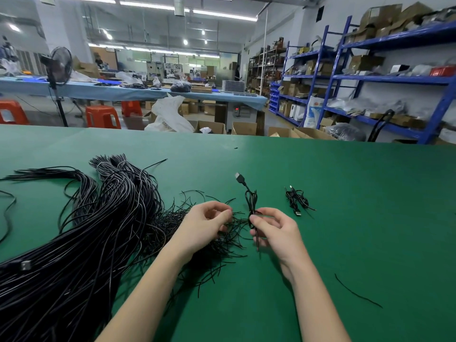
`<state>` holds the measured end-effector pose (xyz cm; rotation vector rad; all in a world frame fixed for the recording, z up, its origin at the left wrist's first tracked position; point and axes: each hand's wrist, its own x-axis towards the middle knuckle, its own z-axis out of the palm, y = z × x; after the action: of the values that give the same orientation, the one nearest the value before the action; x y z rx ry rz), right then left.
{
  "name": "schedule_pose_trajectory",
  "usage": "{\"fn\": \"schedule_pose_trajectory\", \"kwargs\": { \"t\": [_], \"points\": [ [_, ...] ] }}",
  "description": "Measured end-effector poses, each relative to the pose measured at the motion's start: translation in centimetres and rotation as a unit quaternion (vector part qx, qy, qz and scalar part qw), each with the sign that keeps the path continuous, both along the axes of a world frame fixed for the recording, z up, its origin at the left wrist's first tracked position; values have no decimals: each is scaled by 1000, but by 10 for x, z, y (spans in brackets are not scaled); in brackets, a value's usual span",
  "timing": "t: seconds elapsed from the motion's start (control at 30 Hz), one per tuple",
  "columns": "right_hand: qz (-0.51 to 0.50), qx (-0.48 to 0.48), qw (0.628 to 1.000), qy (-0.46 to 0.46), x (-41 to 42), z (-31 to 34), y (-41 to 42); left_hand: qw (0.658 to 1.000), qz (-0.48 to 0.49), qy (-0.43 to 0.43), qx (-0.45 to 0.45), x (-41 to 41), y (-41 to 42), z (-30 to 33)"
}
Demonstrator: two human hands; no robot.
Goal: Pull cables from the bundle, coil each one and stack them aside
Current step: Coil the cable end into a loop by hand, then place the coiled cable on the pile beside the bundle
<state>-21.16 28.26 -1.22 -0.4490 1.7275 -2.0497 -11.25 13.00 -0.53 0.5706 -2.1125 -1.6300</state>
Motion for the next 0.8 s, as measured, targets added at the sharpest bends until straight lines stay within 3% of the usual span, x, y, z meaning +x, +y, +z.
{"fn": "schedule_pose_trajectory", "kwargs": {
  "t": [0.1,0.17,0.23,0.5,0.63,0.8],
  "points": [
    [-21,-7,1000,-4,-6,-2,5,990,-15,-69,-118,0,-2,-9],
    [-35,-14,999,-11,-9,-4,7,965,-17,-119,-235,-1,-1,-14],
    [-46,-29,998,-33,-12,-5,10,946,-11,-133,-296,-1,3,-19],
    [-107,-33,992,-60,-26,-7,18,932,41,-109,-344,-2,10,-30],
    [-159,18,987,3,-38,-12,16,900,73,-83,-421,-1,17,-40],
    [-183,136,968,108,-55,-16,11,890,67,-69,-445,-3,17,-44]
  ]
}}
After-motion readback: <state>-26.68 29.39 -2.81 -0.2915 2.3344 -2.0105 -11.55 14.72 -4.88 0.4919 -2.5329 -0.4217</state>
